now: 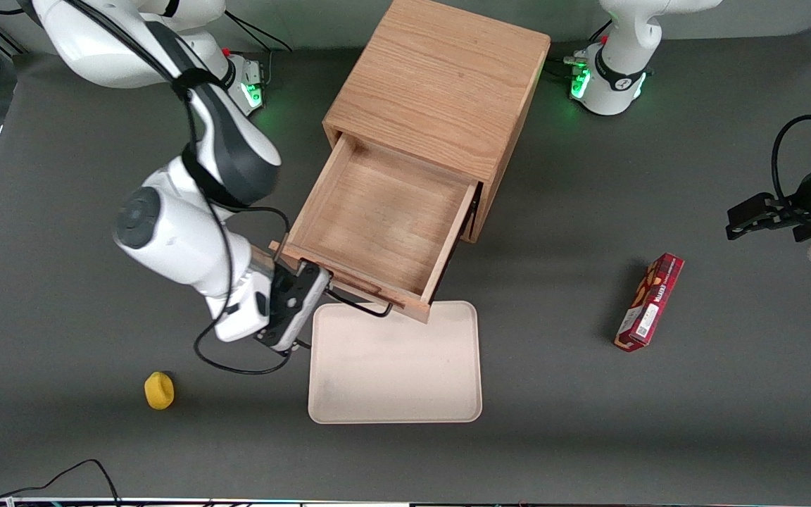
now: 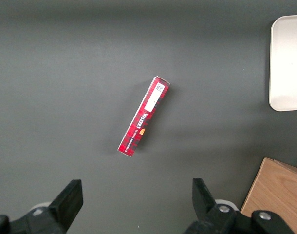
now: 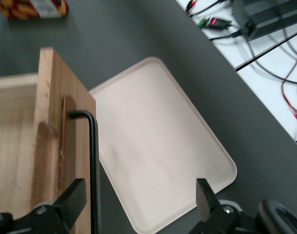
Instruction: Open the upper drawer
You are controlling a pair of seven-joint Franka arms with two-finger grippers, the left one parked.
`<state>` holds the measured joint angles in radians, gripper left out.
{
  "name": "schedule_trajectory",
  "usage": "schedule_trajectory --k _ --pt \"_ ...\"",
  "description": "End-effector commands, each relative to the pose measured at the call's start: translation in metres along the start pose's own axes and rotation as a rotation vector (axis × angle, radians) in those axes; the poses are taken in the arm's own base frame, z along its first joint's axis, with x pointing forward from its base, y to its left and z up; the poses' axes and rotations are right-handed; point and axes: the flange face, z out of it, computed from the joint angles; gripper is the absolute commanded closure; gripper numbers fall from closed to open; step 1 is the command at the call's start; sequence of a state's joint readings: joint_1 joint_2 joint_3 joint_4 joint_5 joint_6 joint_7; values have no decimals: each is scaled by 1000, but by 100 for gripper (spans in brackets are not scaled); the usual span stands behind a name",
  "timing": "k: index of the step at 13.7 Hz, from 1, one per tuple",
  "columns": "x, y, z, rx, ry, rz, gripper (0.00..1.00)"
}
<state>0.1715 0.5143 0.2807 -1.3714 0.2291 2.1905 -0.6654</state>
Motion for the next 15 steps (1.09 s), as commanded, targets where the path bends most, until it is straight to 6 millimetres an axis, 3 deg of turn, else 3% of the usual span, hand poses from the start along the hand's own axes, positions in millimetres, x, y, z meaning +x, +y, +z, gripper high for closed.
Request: schedule_trajectory --k 1,3,4,7,9,10,12,15 --pt "-11 2 -77 16 15 173 0" --pt "-44 18 -139 -3 -61 326 0" --pt "-60 15 -171 -46 -113 383 0" --pt "-116 0 -234 -149 -275 564 0" --pt "-150 -10 -254 -252 -355 716 0" --pt "-166 -2 -265 -281 -368 792 0" --pt "-186 5 -273 -281 -420 861 0" --pt "-198 15 -281 -284 -417 892 0"
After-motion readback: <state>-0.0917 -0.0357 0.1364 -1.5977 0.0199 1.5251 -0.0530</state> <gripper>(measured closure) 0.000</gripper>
